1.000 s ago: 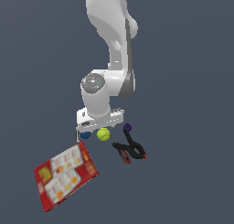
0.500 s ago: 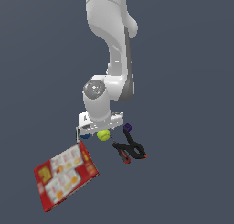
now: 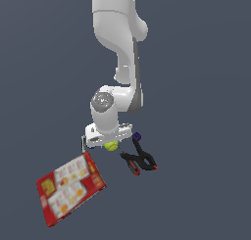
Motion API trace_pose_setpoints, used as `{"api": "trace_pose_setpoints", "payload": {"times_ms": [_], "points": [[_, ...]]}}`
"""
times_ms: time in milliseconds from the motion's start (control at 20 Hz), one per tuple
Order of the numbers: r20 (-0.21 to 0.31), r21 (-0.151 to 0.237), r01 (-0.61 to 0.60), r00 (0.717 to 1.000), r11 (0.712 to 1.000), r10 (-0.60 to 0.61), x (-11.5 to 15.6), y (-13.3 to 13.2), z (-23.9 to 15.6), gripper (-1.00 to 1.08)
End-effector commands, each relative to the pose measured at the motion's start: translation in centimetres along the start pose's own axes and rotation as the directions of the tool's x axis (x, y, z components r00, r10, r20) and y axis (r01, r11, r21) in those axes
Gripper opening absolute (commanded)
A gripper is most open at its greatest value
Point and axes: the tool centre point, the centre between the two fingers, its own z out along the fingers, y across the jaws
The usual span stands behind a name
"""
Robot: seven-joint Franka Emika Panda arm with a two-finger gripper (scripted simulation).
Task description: Pick up a designated object from a clutter of objects.
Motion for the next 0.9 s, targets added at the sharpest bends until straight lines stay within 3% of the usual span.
{"api": "trace_pose_setpoints", "payload": {"times_ms": [0, 850], "points": [[0.000, 0.000, 0.000, 1.000, 1.000, 0.000, 0.0, 0.0, 0.1, -1.00], [0.000, 0.000, 0.000, 1.000, 1.000, 0.000, -0.6, 0.2, -1.9, -1.00]]}}
